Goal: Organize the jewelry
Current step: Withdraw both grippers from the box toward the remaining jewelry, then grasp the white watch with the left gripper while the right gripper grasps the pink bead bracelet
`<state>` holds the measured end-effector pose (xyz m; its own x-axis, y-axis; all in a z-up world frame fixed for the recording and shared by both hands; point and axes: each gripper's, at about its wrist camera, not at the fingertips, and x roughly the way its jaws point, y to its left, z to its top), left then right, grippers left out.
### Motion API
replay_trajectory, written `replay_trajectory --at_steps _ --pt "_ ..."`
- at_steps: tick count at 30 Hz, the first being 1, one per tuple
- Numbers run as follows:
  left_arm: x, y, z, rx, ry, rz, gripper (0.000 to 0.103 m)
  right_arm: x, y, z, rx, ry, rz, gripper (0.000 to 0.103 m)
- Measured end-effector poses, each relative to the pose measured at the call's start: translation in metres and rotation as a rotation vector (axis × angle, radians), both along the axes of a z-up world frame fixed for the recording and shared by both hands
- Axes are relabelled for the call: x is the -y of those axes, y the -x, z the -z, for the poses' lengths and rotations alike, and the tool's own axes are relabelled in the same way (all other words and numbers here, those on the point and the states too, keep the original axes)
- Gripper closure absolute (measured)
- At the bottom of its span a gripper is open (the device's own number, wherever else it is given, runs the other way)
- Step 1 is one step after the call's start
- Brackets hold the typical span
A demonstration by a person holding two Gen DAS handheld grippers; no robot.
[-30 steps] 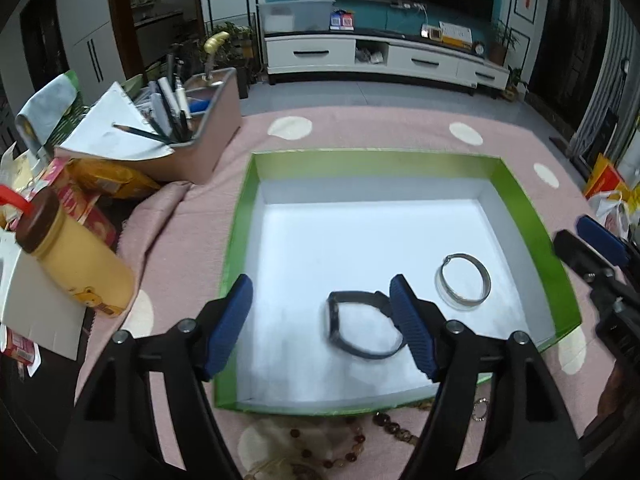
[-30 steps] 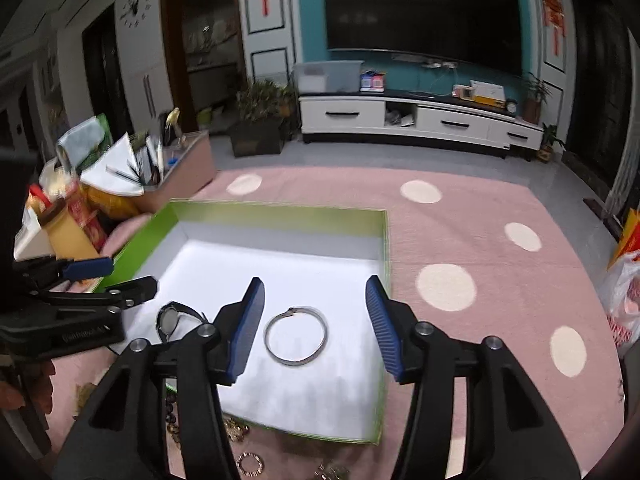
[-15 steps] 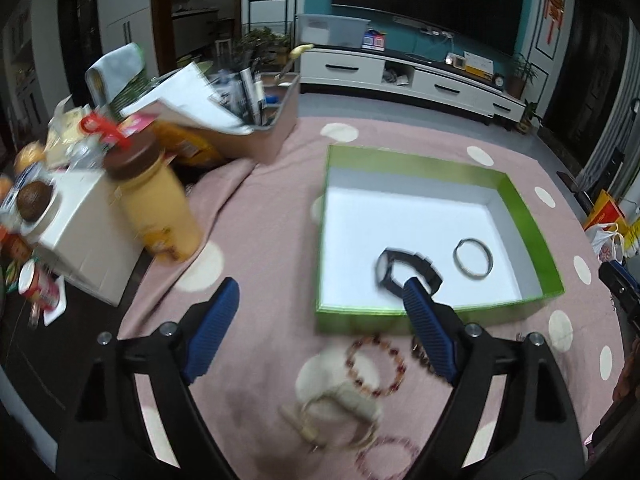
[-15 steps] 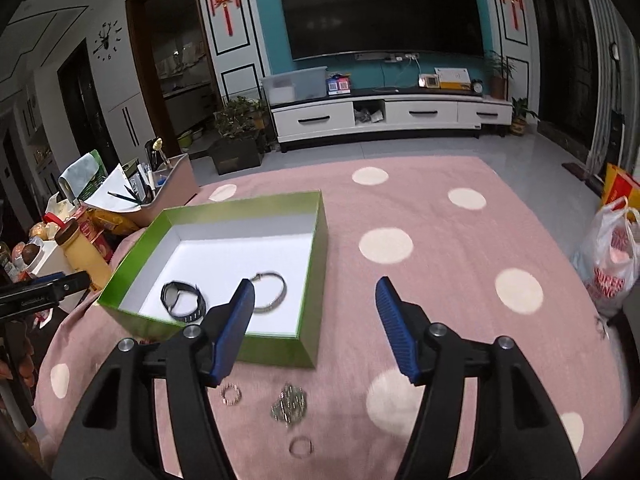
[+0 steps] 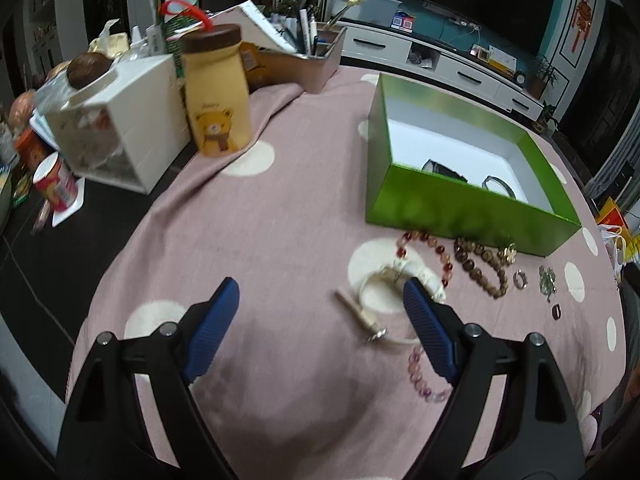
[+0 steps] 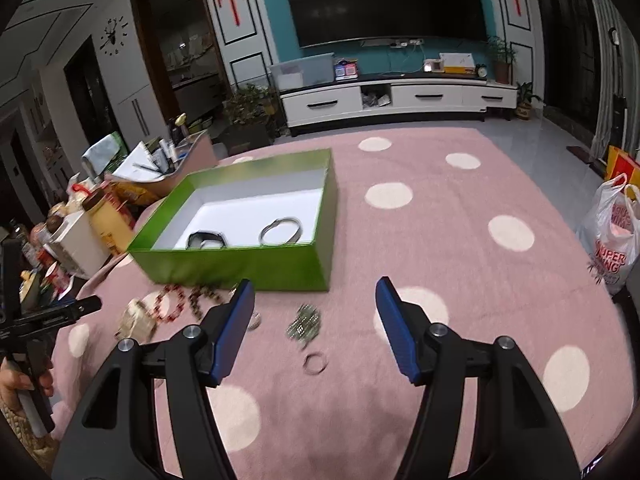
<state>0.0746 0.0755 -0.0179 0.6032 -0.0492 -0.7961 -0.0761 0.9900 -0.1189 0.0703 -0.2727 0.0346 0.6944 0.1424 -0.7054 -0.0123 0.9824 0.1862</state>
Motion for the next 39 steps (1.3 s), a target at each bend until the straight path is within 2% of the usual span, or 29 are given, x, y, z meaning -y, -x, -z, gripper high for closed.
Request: replay_trajectory --at_steps 8,14,16,18,24,26,27,30,35,39 --pt "0.000 0.016 0.011 -0.014 0.007 0.000 0.018 -0.060 0.014 0.033 -0.096 -0.014 -0.178 0.040" --pt "-0.006 0.016 0.019 -0.032 0.005 -0.001 0.018 -0.115 0.012 0.055 -0.151 0.012 -0.315 0.042" --pt "-0.008 0.015 0.021 -0.035 0.008 0.000 0.018 -0.135 0.008 0.063 -0.163 0.034 -0.359 0.053" --pt "-0.009 0.014 0.022 -0.036 0.009 0.004 0.018 -0.150 0.002 0.071 -0.176 0.055 -0.385 0.060" --pt "-0.014 0.008 0.025 -0.031 0.020 0.018 0.018 -0.182 -0.008 0.091 -0.197 0.141 -0.432 0.074" --pt "-0.014 0.006 0.026 -0.028 0.021 0.027 0.018 -0.190 -0.006 0.092 -0.171 0.196 -0.448 0.083" --pt "-0.013 0.004 0.026 -0.028 0.021 0.034 0.018 -0.194 -0.006 0.092 -0.163 0.202 -0.464 0.094" --pt "-0.007 -0.004 0.030 -0.036 0.031 0.068 0.018 -0.193 -0.005 0.091 -0.151 0.229 -0.468 0.096" --pt "0.004 -0.016 0.033 -0.048 0.025 0.112 0.025 -0.159 -0.008 0.078 -0.126 0.192 -0.376 0.096" --pt "0.014 -0.027 0.038 -0.066 0.014 0.147 0.038 -0.128 -0.010 0.066 -0.103 0.187 -0.304 0.096"
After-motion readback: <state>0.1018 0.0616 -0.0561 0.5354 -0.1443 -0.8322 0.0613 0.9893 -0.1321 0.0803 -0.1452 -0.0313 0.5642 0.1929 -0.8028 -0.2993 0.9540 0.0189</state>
